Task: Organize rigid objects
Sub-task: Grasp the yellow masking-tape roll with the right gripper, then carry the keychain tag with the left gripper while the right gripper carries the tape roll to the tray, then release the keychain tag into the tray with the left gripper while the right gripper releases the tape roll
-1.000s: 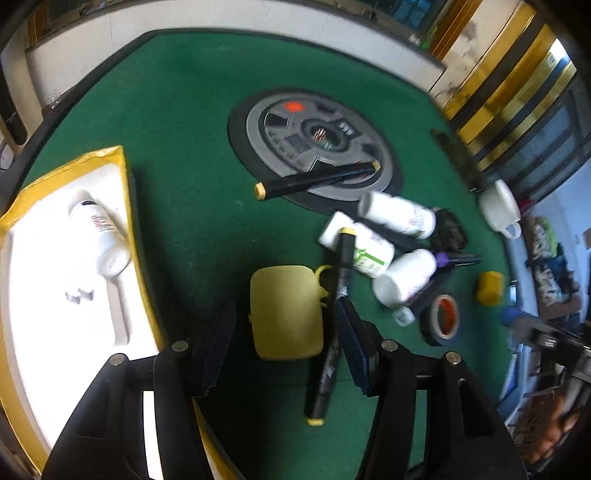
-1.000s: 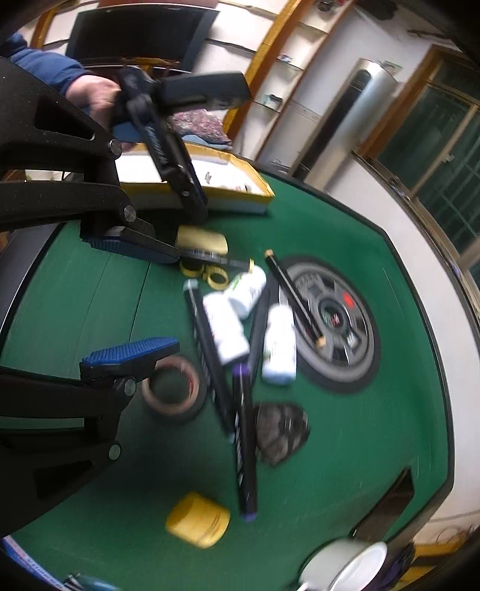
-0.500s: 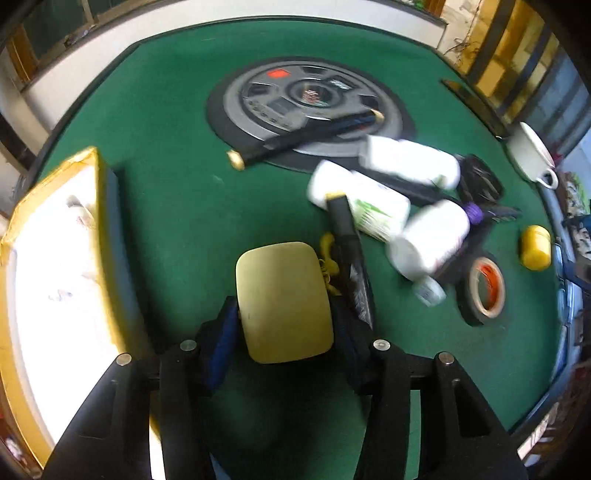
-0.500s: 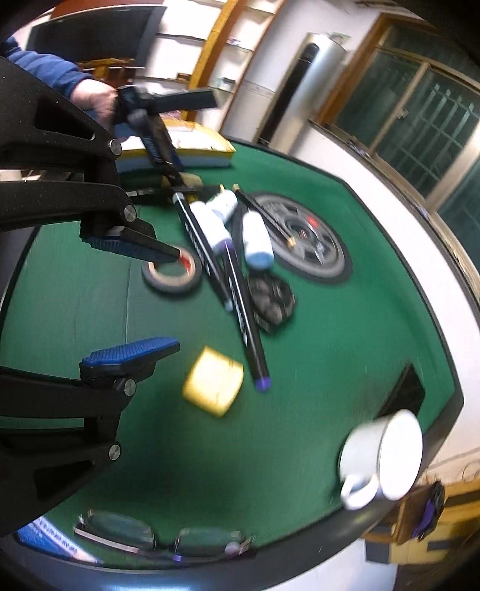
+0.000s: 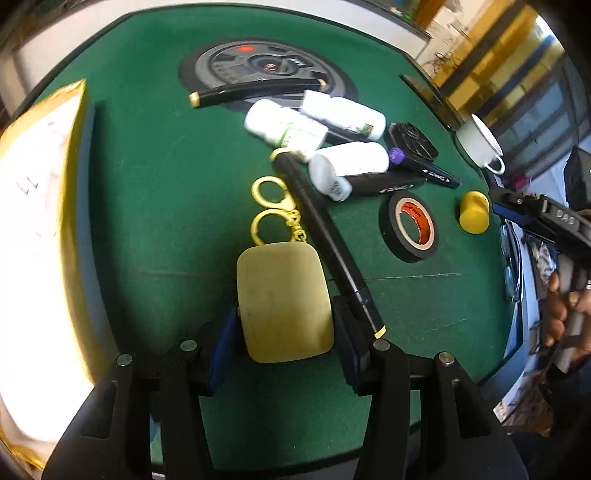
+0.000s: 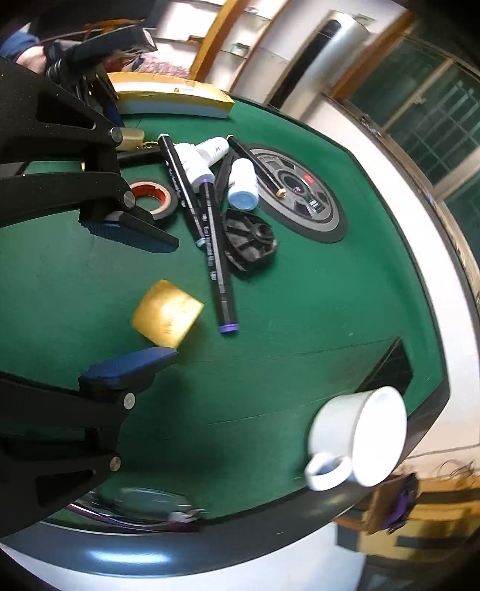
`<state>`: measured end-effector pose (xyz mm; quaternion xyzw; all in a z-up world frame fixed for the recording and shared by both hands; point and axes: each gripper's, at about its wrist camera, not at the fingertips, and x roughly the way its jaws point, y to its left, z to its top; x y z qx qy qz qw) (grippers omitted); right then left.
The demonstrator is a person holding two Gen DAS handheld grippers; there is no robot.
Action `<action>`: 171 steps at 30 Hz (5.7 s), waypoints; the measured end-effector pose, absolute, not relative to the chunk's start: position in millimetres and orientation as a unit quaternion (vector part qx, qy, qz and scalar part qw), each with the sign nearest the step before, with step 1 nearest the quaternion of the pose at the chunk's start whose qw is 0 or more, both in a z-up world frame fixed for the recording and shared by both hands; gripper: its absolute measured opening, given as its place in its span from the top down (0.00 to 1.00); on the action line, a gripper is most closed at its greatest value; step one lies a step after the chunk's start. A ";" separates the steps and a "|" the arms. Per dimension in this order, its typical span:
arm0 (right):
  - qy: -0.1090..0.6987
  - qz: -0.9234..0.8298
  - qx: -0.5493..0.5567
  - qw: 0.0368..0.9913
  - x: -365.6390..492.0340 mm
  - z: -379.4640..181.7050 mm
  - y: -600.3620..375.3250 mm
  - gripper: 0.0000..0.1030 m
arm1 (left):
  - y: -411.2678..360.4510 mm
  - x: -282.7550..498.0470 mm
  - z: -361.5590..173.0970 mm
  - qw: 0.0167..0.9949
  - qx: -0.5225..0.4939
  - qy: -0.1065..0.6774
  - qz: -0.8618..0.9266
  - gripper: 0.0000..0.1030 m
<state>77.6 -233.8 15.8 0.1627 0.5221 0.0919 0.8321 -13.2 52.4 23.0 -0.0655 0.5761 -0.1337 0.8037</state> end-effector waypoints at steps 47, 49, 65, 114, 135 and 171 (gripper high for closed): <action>0.517 0.004 0.187 0.835 -0.2 18.6 -174.3 0.71 | 38.9 5.7 29.6 0.823 0.003 0.526 -0.213 0.50; 0.517 0.004 0.204 0.831 -15.7 22.0 -168.1 0.71 | 40.9 5.9 35.8 0.818 -0.014 0.526 -0.234 0.50; 0.509 0.146 0.211 0.822 -1.5 59.5 -86.0 0.71 | 102.5 -8.1 90.1 0.836 -0.065 0.488 -0.242 0.83; 0.504 0.158 0.242 0.814 -10.7 43.4 -76.9 0.71 | 29.3 -40.2 24.1 0.735 0.164 0.579 -0.311 0.56; 0.493 0.266 0.177 0.809 40.9 100.7 36.1 0.71 | 233.1 -6.3 133.9 0.825 -0.124 0.471 -0.285 0.56; 0.574 0.296 -0.030 0.763 67.2 -0.5 198.9 0.71 | 293.1 117.0 17.5 0.817 -0.088 0.560 -0.106 0.56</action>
